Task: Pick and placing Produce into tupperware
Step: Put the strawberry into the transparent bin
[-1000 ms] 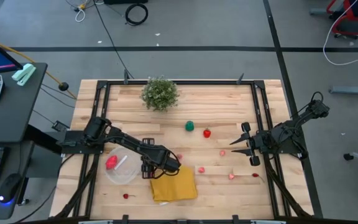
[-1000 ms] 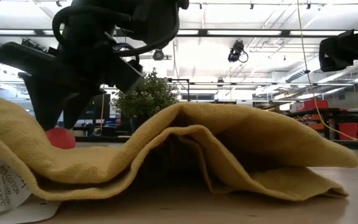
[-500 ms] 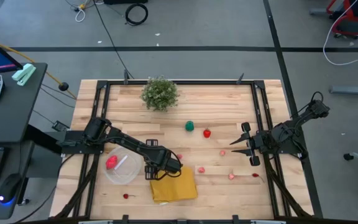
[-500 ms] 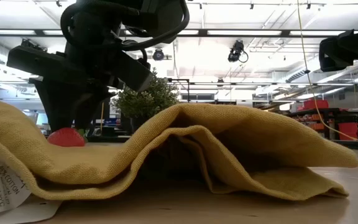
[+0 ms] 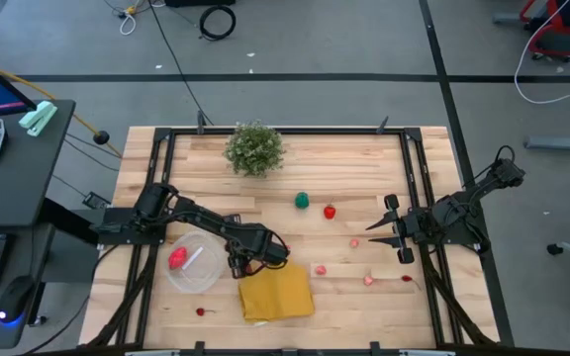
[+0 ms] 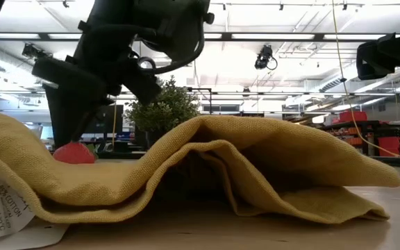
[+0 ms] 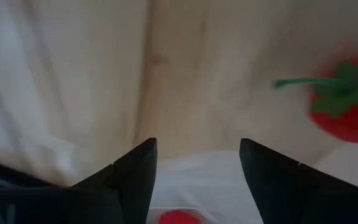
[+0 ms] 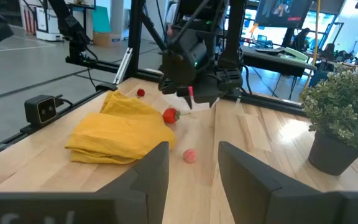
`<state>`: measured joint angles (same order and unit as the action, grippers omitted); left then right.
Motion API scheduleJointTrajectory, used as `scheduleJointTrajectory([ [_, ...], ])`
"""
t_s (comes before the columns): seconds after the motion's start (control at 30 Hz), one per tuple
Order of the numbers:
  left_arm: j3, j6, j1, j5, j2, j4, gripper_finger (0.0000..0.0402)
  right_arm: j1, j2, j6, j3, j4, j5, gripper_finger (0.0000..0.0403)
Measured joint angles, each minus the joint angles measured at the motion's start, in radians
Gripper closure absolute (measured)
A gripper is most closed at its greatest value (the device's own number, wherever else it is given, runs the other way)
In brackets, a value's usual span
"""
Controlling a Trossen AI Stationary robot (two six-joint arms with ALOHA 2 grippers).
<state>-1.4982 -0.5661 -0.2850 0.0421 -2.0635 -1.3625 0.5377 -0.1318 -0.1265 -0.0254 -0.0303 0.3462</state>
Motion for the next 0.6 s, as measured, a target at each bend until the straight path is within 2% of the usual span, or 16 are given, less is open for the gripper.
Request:
scheduleJointTrajectory([
  [0.13, 0.000, -0.008, 0.004, -0.084, 0.001, 0.002, 0.0178, 0.000, 0.000, 0.000, 0.000, 0.000, 0.000, 0.0257],
  [0.37, 0.000, -0.058, -0.010, -0.100, 0.001, 0.017, 0.0195, 0.000, 0.000, 0.000, 0.000, 0.000, 0.000, 0.0257],
  [0.6, -0.022, -0.045, -0.007, -0.100, 0.002, 0.009, 0.0185, 0.000, 0.000, -0.001, 0.000, 0.000, 0.000, 0.0257],
])
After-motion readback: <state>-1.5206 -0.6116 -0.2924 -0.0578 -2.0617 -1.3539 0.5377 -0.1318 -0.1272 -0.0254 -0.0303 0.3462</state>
